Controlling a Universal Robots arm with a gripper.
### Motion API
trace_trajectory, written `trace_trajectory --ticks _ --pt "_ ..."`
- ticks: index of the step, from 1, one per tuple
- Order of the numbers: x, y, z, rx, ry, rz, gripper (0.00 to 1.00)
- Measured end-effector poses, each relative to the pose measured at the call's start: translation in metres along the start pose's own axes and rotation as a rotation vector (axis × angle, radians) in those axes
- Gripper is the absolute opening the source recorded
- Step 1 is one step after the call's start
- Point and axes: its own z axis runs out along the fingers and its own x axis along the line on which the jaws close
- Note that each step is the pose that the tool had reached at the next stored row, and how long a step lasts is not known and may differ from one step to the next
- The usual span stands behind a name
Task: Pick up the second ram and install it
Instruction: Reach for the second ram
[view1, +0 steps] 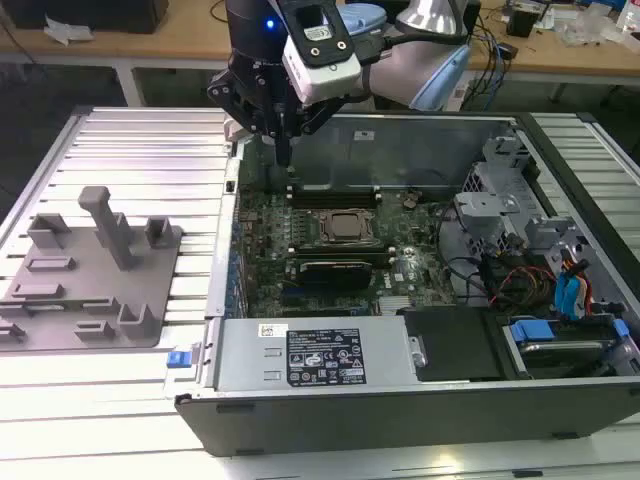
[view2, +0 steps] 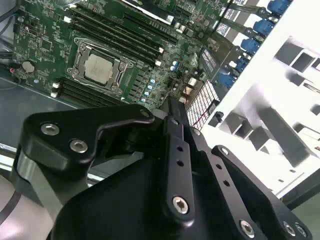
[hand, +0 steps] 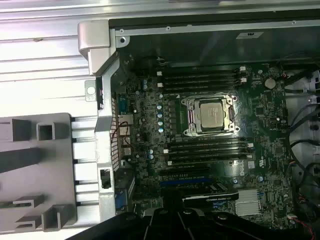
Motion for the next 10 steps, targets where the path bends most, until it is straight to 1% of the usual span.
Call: trace_trajectory --ticks 8,10 --pt "0.0000 0.0000 0.0000 0.0000 0.0000 0.000 0.08" --pt "0.0009 0.0000 0.0000 -0.0001 -0.0001 0.000 0.08"
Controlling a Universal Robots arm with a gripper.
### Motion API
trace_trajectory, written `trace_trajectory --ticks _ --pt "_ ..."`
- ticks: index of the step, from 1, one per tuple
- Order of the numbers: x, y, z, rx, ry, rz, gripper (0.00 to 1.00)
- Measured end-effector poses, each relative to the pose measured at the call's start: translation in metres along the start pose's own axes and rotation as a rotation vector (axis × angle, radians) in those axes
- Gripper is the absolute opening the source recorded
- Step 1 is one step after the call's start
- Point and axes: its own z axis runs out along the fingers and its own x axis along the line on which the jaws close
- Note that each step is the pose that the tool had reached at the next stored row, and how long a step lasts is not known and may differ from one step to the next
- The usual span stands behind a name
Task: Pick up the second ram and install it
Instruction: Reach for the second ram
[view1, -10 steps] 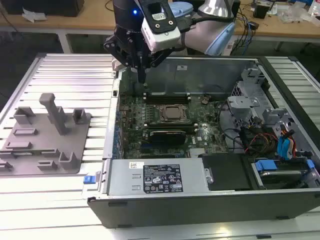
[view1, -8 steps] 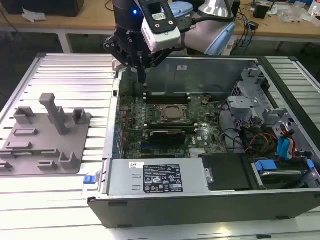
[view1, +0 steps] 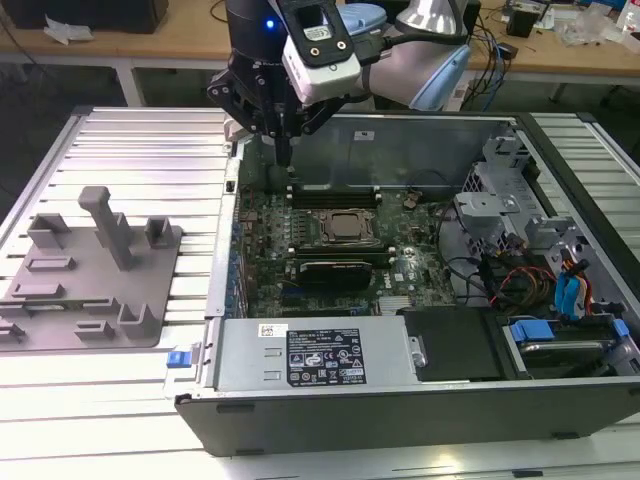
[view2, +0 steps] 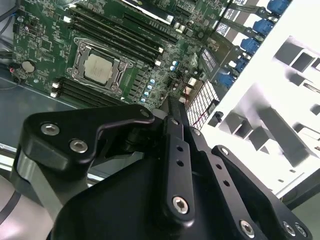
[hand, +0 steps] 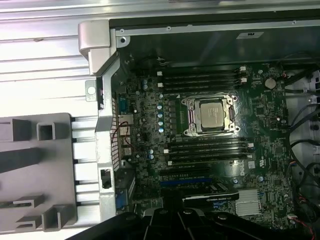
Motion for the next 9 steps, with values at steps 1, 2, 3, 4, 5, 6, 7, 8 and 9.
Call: trace_trajectory --ticks 1,2,3,4,5,6,7,8,9 --pt "0.0007 -0.0001 -0.0001 0.0001 0.0000 0.000 0.08" --pt "0.0012 -0.0001 -0.0001 0.0001 0.0000 0.000 0.08" --pt "0.0017 -0.0002 -0.0001 0.0001 0.0001 0.000 0.08" --pt "0.0026 -0.0002 -0.0001 0.0001 0.0000 0.000 0.08" --pt "0.0041 -0.0004 -0.0002 0.0001 0.0000 0.000 0.08" --pt "0.0056 -0.0005 -0.0002 0.0001 0.0001 0.000 0.08" --pt "0.0090 -0.0007 -0.0003 0.0001 0.0000 0.000 0.08" --pt "0.0100 -0.0008 -0.0004 0.0002 0.0001 0.000 0.08" --pt "0.0112 -0.0009 -0.0004 0.0002 0.0001 0.000 0.08"
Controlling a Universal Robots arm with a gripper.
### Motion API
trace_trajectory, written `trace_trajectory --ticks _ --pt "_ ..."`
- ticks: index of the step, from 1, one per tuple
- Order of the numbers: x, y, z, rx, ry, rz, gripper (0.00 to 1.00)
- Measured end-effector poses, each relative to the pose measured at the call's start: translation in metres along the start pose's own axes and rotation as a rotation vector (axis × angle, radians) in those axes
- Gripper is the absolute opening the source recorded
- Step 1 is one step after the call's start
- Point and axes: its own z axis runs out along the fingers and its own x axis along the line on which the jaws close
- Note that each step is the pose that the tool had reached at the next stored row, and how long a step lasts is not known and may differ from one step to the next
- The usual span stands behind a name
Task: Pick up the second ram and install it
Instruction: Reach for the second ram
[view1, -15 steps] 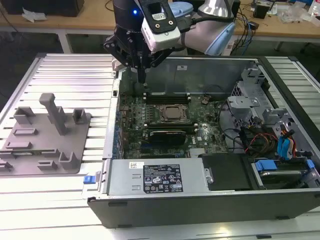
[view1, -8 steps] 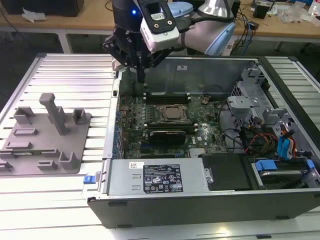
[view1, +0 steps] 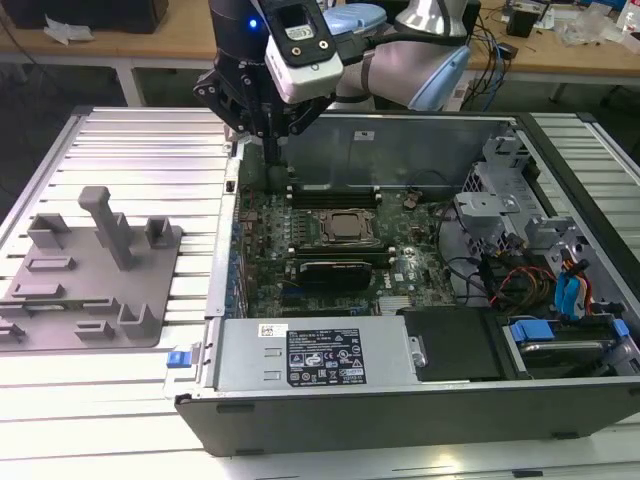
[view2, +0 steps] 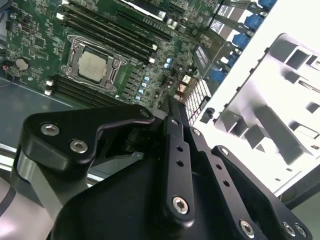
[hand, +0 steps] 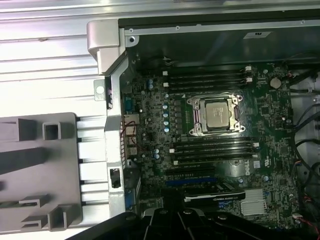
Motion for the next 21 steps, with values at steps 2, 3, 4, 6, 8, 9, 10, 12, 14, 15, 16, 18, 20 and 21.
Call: trace_trajectory --ticks 2,3,4,6,8,9,10,12,14,15,16,18,20,21 --pt "0.0050 -0.0004 -0.0001 -0.0001 0.0000 0.000 0.08" --pt "0.0063 -0.0005 -0.0001 -0.0001 -0.0001 0.000 0.08" --pt "0.0079 -0.0006 -0.0001 -0.0002 -0.0001 0.000 0.08" --pt "0.0143 -0.0011 -0.0002 -0.0002 -0.0001 0.000 0.08" --pt "0.0205 -0.0015 -0.0004 -0.0001 0.0000 0.000 0.08" --pt "0.0224 -0.0017 -0.0004 -0.0001 -0.0001 0.000 0.08" --pt "0.0270 -0.0020 -0.0004 -0.0002 -0.0001 0.000 0.08" --pt "0.0302 -0.0022 -0.0005 -0.0001 -0.0001 0.000 0.08" --pt "0.0335 -0.0025 -0.0006 -0.0002 -0.0001 0.000 0.08" --pt "0.0345 -0.0026 -0.0006 -0.0001 0.0000 0.000 0.08" --pt "0.0368 -0.0027 -0.0007 -0.0002 -0.0001 0.000 0.08" --pt "0.0425 -0.0032 -0.0007 -0.0002 -0.0001 0.000 0.08" --pt "0.0456 -0.0034 -0.0008 -0.0002 -0.0001 0.000 0.08" --pt "0.0482 -0.0036 -0.0008 -0.0002 -0.0001 0.000 0.08"
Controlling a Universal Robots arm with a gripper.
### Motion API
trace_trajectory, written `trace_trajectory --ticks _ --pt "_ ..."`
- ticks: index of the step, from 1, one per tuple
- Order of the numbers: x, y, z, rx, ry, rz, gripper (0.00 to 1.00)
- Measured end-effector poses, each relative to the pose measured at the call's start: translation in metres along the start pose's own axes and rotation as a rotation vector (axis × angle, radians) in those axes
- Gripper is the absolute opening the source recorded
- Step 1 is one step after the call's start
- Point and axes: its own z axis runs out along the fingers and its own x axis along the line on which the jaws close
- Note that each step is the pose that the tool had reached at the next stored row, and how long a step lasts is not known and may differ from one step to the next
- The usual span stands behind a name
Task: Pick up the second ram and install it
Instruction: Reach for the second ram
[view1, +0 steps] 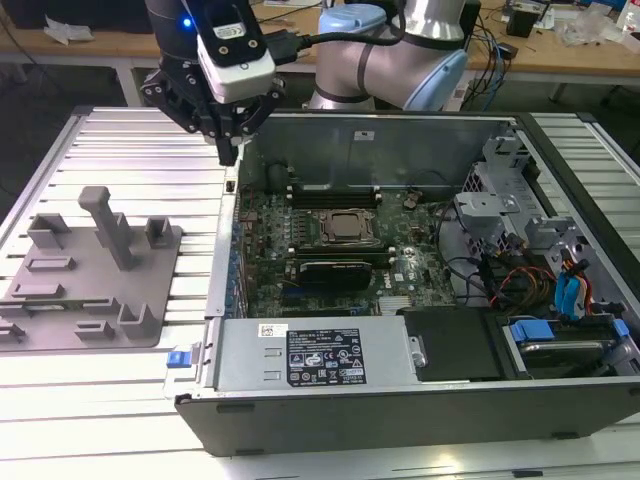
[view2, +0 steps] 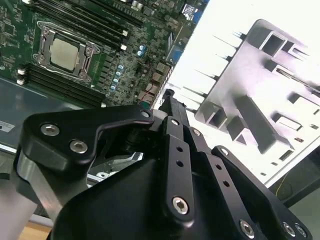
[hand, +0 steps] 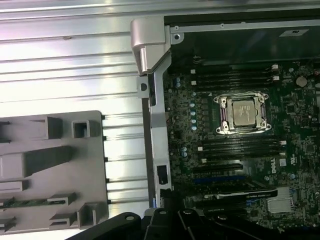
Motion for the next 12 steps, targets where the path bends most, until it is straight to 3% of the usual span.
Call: trace_trajectory --ticks 12 --pt "0.0292 -0.0022 0.0001 0.0000 0.0000 0.000 0.08"
